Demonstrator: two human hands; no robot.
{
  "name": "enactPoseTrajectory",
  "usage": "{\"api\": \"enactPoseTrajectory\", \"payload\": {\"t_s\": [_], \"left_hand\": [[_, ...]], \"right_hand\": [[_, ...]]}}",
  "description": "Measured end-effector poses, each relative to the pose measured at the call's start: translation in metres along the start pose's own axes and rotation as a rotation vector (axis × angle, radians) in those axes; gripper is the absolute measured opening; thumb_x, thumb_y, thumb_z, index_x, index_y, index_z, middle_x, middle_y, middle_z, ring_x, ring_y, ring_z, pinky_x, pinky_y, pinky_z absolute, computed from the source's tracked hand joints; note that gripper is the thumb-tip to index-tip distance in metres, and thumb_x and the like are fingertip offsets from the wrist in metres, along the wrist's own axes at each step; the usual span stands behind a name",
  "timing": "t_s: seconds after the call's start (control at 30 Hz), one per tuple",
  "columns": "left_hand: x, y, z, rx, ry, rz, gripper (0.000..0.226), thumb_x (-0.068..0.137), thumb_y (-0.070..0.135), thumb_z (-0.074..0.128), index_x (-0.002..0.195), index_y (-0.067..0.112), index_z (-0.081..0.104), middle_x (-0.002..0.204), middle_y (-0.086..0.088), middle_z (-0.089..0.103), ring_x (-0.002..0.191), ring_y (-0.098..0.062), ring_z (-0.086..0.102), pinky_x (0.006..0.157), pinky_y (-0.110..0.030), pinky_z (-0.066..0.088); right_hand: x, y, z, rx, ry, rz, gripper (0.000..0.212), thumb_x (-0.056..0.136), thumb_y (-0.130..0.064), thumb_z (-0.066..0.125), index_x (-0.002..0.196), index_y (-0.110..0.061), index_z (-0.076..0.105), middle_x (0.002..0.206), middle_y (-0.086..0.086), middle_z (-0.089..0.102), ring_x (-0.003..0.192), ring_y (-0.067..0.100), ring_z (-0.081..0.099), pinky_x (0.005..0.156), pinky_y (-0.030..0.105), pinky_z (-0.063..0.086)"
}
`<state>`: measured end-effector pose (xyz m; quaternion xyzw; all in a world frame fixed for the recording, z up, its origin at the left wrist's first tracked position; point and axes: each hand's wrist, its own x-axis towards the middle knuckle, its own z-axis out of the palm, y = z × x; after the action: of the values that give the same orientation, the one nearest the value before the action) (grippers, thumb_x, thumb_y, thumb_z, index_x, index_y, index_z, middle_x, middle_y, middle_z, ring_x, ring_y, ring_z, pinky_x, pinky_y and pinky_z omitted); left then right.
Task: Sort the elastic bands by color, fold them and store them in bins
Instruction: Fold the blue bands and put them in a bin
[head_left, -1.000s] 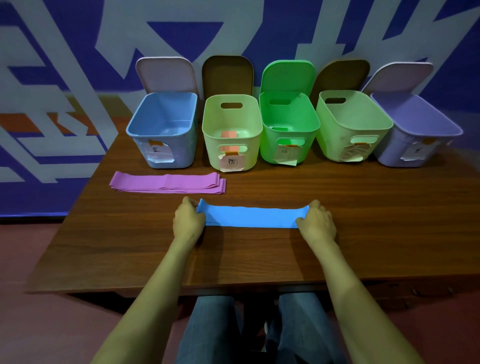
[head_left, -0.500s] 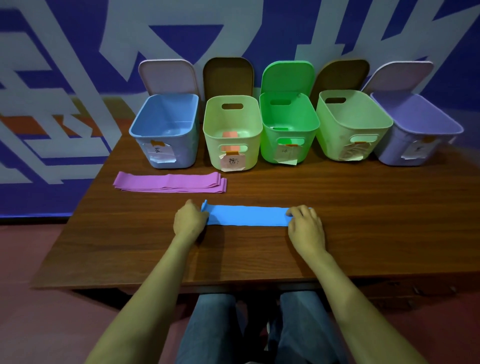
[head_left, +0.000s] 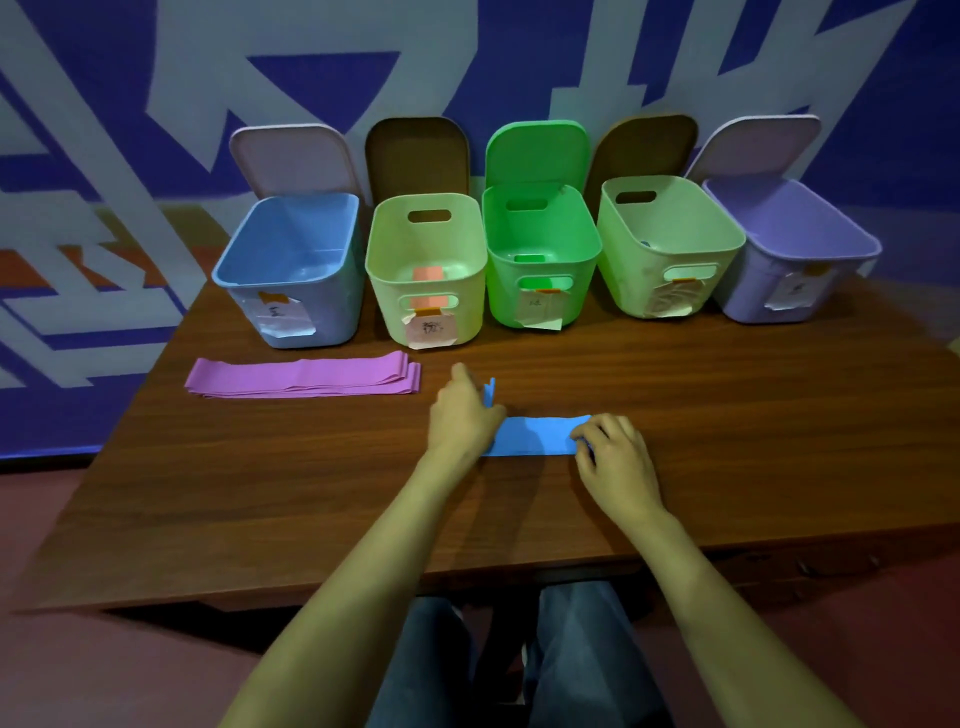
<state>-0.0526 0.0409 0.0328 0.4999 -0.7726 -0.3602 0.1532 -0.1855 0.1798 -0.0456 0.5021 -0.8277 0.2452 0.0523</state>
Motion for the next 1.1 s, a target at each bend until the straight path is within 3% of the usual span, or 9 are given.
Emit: {"api": "enactPoseTrajectory", "payload": {"t_s": [0.13, 0.4, 0.63, 0.73, 0.83, 0.93, 1.0, 1.1], "left_hand": [[-0.002, 0.023, 0.040, 0.099, -0.083, 0.029, 0.037, 0.081, 0.010, 0.062, 0.113, 0.003, 0.044, 0.114, -0.016, 0.058, 0.103, -0.036, 0.057, 0.076, -0.038, 0.044], [-0.005, 0.039, 0.081, 0.126, -0.177, 0.087, 0.032, 0.085, 0.007, 0.058, 0.112, 0.001, 0.043, 0.114, -0.018, 0.058, 0.101, -0.035, 0.058, 0.077, -0.041, 0.047], [-0.001, 0.041, 0.076, 0.200, -0.312, 0.102, 0.033, 0.087, 0.030, 0.061, 0.107, 0.003, 0.057, 0.107, -0.013, 0.062, 0.098, -0.029, 0.059, 0.076, -0.035, 0.047], [-0.002, 0.042, 0.068, 0.257, -0.398, 0.129, 0.025, 0.090, 0.014, 0.048, 0.101, -0.002, 0.065, 0.106, -0.017, 0.066, 0.095, -0.031, 0.062, 0.081, -0.038, 0.052], [-0.004, 0.039, 0.063, 0.250, -0.455, 0.151, 0.033, 0.088, -0.001, 0.041, 0.111, -0.002, 0.065, 0.117, -0.019, 0.063, 0.107, -0.031, 0.059, 0.092, -0.040, 0.050], [-0.005, 0.027, 0.055, 0.211, -0.375, 0.146, 0.038, 0.085, -0.001, 0.046, 0.119, 0.005, 0.062, 0.123, -0.013, 0.060, 0.114, -0.028, 0.055, 0.094, -0.036, 0.047], [-0.004, 0.010, 0.046, 0.218, -0.184, 0.091, 0.039, 0.084, 0.004, 0.051, 0.123, 0.009, 0.055, 0.125, -0.011, 0.055, 0.115, -0.028, 0.052, 0.092, -0.036, 0.046], [-0.006, -0.022, 0.030, 0.254, 0.055, -0.062, 0.044, 0.089, 0.019, 0.056, 0.128, 0.004, 0.043, 0.130, -0.016, 0.043, 0.120, -0.033, 0.041, 0.098, -0.040, 0.039]], "right_hand": [[0.001, 0.012, -0.005, 0.031, -0.067, 0.015, 0.014, 0.086, -0.009, 0.058, 0.096, -0.014, 0.066, 0.095, -0.002, 0.061, 0.093, 0.021, 0.055, 0.081, 0.034, 0.044], [0.001, 0.028, -0.005, 0.195, -0.078, -0.015, 0.016, 0.086, -0.005, 0.057, 0.097, -0.013, 0.066, 0.101, -0.001, 0.065, 0.098, 0.021, 0.057, 0.085, 0.036, 0.049], [0.000, 0.031, -0.014, 0.256, -0.111, 0.035, 0.016, 0.089, -0.009, 0.054, 0.103, -0.016, 0.057, 0.099, 0.001, 0.063, 0.094, 0.021, 0.059, 0.077, 0.035, 0.049], [0.004, 0.032, -0.020, 0.097, 0.037, 0.015, 0.035, 0.084, 0.003, 0.053, 0.115, -0.013, 0.058, 0.108, 0.006, 0.059, 0.097, 0.024, 0.056, 0.079, 0.036, 0.049], [0.009, 0.032, -0.017, -0.059, -0.040, -0.114, 0.045, 0.075, 0.009, 0.057, 0.112, -0.016, 0.063, 0.110, 0.006, 0.056, 0.100, 0.025, 0.051, 0.080, 0.037, 0.047], [0.006, 0.035, -0.008, -0.045, -0.059, -0.133, 0.031, 0.075, 0.003, 0.053, 0.096, -0.014, 0.068, 0.103, 0.004, 0.059, 0.104, 0.019, 0.044, 0.082, 0.041, 0.049], [0.003, 0.035, -0.006, 0.005, -0.034, -0.110, 0.030, 0.079, -0.003, 0.045, 0.095, -0.013, 0.068, 0.101, 0.003, 0.060, 0.104, 0.016, 0.044, 0.086, 0.040, 0.046], [0.000, 0.035, -0.003, 0.031, -0.059, -0.074, 0.030, 0.082, 0.004, 0.052, 0.101, -0.014, 0.067, 0.106, 0.001, 0.060, 0.108, 0.020, 0.050, 0.093, 0.039, 0.041]]}}
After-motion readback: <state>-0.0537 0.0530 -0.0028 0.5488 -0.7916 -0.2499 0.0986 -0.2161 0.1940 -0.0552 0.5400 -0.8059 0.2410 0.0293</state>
